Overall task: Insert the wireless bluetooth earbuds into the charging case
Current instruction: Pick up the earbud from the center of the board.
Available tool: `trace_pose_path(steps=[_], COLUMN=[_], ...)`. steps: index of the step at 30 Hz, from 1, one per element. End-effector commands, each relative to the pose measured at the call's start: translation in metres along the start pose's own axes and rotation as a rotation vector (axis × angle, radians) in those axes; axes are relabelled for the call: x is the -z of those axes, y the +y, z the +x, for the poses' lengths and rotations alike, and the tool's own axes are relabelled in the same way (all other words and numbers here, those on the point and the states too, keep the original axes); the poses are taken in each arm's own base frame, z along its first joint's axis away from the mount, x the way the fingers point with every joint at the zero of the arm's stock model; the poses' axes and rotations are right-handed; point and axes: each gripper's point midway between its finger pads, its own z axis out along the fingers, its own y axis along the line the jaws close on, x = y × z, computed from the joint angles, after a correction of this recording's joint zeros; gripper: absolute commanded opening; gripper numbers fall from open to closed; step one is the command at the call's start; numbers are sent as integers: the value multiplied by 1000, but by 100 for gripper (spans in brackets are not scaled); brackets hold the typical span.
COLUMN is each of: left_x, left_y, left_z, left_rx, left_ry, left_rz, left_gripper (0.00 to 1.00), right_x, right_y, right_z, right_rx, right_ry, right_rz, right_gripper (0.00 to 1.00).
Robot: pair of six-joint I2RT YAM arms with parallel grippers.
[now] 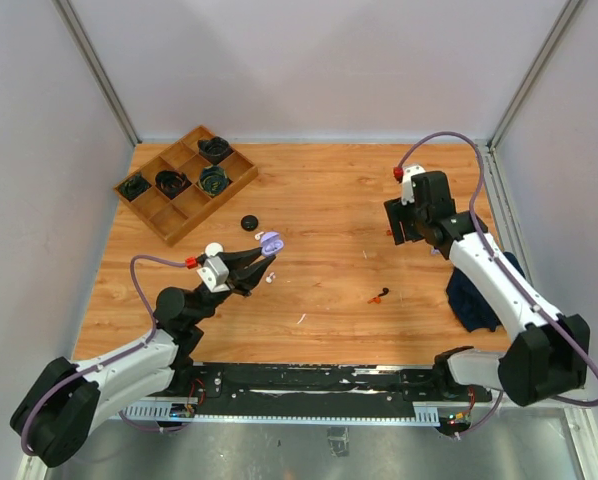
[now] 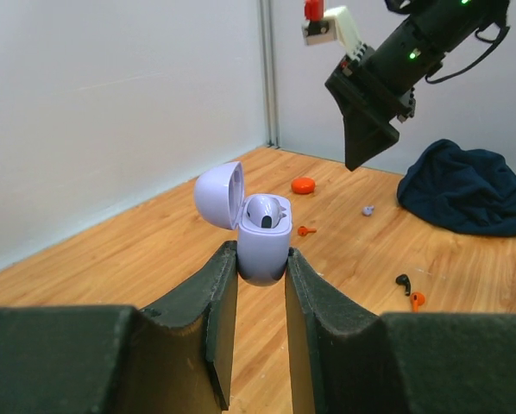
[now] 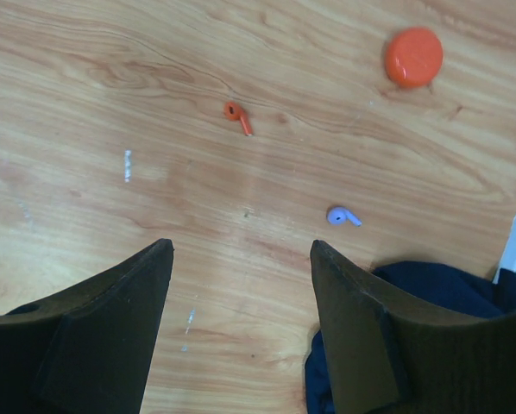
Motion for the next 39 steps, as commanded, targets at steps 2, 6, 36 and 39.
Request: trace_pose_path(steps=[2,6,36,39], left_x=[5,6,7,7], left_y=[2,2,1,1], left_z=[-4,-6,-7,-8], left_rx=[-29,-29,-21,-20], left_ry=[-21,-27,-35,-38], left_rz=[-21,-22,-21,-21], left_gripper=[0,0,0,0], right_x=[-34,-58,-101,-93], right_y=[-23,-48,-59,-49], right_z=[32,51,146,150], right_rx=[-171,-278,-569,-575], right_ry=[137,219,522,553], right_rz=[-21,-7,-133,-153], right_gripper=[66,66,58,57])
